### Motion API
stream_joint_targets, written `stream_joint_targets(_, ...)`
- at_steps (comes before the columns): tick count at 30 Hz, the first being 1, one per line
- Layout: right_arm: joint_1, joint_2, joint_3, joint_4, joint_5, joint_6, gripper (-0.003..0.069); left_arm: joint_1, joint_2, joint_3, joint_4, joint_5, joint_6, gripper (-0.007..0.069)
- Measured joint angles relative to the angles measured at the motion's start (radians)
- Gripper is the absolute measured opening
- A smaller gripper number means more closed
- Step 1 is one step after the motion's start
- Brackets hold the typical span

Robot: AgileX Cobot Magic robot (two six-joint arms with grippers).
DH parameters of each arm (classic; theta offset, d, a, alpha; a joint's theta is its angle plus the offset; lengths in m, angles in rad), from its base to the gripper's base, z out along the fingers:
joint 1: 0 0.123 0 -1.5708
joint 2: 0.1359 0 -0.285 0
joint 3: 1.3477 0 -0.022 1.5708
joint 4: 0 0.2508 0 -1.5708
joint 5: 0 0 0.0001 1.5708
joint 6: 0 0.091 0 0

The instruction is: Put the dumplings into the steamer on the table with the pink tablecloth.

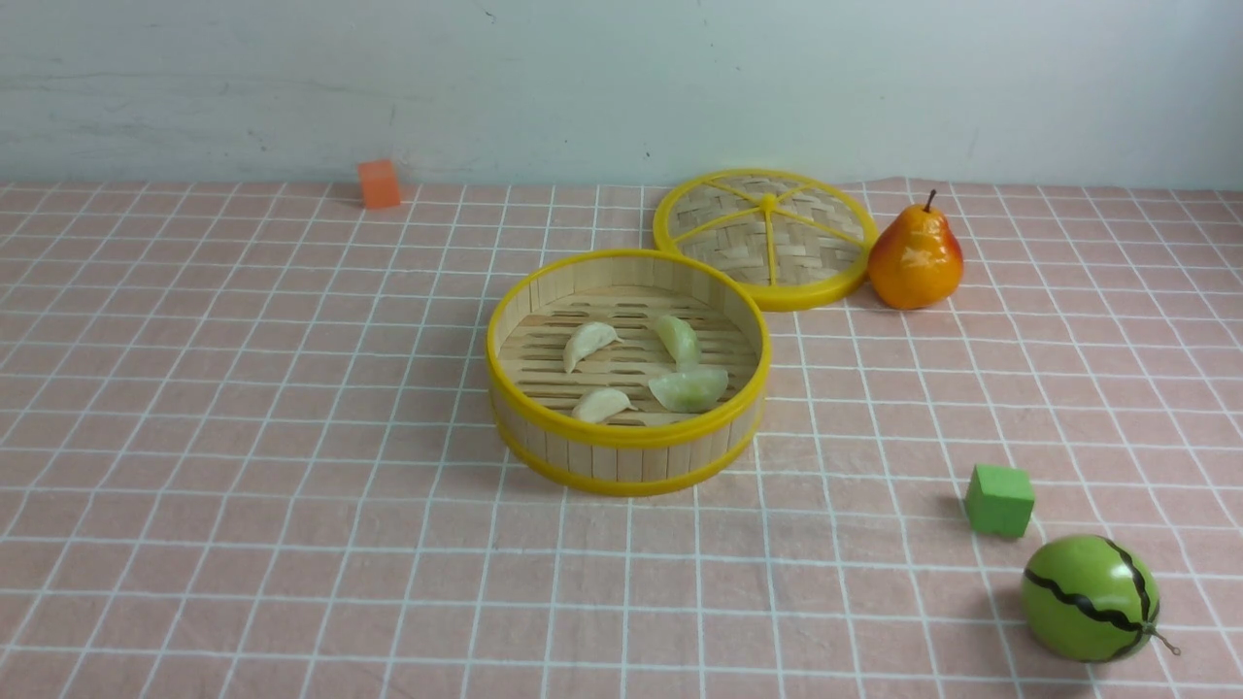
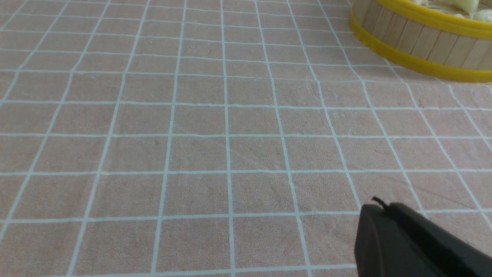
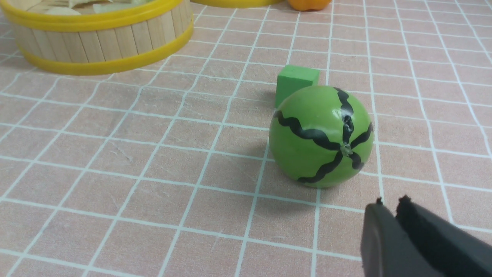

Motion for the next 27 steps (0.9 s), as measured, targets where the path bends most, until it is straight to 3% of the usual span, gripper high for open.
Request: stream_joint_targets(27, 0.0, 0.0, 0.0, 0.0, 0.0, 0.0, 0.0085, 0.0, 0.0, 0.0, 0.0, 0.0, 0.003, -0.0014)
